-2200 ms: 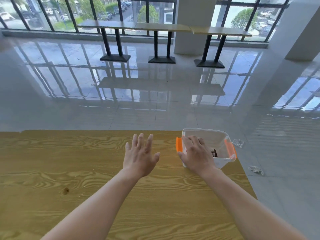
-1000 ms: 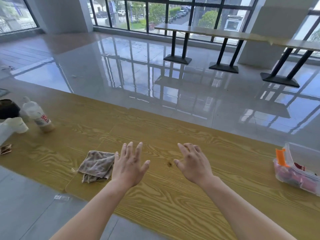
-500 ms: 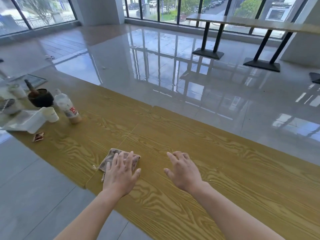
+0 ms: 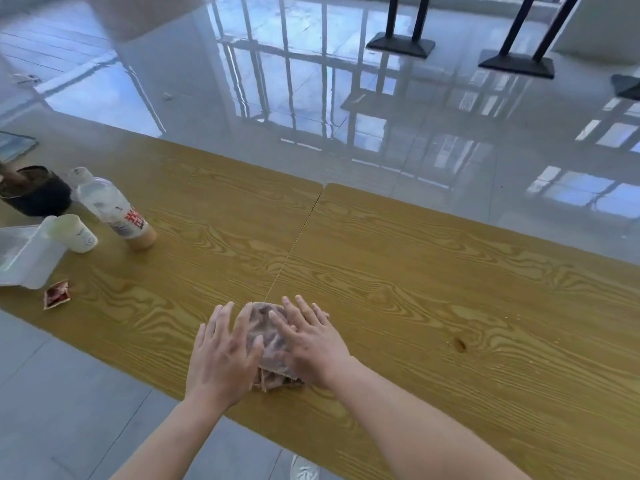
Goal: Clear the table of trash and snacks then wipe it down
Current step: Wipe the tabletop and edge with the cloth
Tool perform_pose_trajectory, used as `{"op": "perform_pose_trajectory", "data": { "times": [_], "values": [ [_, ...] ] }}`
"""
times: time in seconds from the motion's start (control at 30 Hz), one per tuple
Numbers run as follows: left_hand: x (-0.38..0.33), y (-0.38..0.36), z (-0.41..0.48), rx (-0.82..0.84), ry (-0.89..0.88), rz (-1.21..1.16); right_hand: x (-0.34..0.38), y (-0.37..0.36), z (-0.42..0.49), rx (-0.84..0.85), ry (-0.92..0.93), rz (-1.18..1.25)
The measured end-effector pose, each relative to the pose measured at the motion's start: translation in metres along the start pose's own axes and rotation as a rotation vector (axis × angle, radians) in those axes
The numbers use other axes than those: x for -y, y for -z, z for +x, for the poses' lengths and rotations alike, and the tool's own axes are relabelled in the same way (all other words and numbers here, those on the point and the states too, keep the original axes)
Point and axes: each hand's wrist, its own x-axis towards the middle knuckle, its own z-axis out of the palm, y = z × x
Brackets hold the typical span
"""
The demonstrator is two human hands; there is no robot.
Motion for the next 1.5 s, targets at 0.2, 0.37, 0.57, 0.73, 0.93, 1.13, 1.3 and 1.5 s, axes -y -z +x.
{"op": "perform_pose_trajectory", "data": {
  "times": [0.2,0.37,0.57,0.73,0.93,1.13,1.3,1.5],
  "values": [
    [0.003,-0.008,0.021,0.032,-0.09,-0.006,0.001,-0.036,-0.014,-0.024,-0.049,-0.041],
    [-0.027,-0.028,0.028,0.079,-0.193,-0.01,-0.007,-0.053,-0.086,-0.094,-0.238,0.007],
    [-0.086,-0.063,0.025,0.13,-0.342,0.009,-0.049,-0.06,-0.188,-0.103,-0.406,-0.039],
    [-0.126,-0.093,0.02,0.127,-0.424,0.069,-0.084,-0.07,-0.265,-0.15,-0.581,-0.048],
    [-0.133,-0.131,0.018,0.11,-0.395,0.119,-0.105,-0.09,-0.358,-0.232,-0.466,-0.074],
    [-0.128,-0.145,0.021,0.06,-0.395,0.177,-0.146,-0.079,-0.412,-0.226,-1.036,0.075],
    [-0.128,-0.148,0.021,0.038,-0.406,0.174,-0.174,-0.063,-0.345,-0.167,-1.255,0.118],
    [-0.14,-0.144,0.022,0.068,-0.336,0.127,-0.148,-0.083,-0.376,-0.118,-0.862,-0.026]
  ]
}}
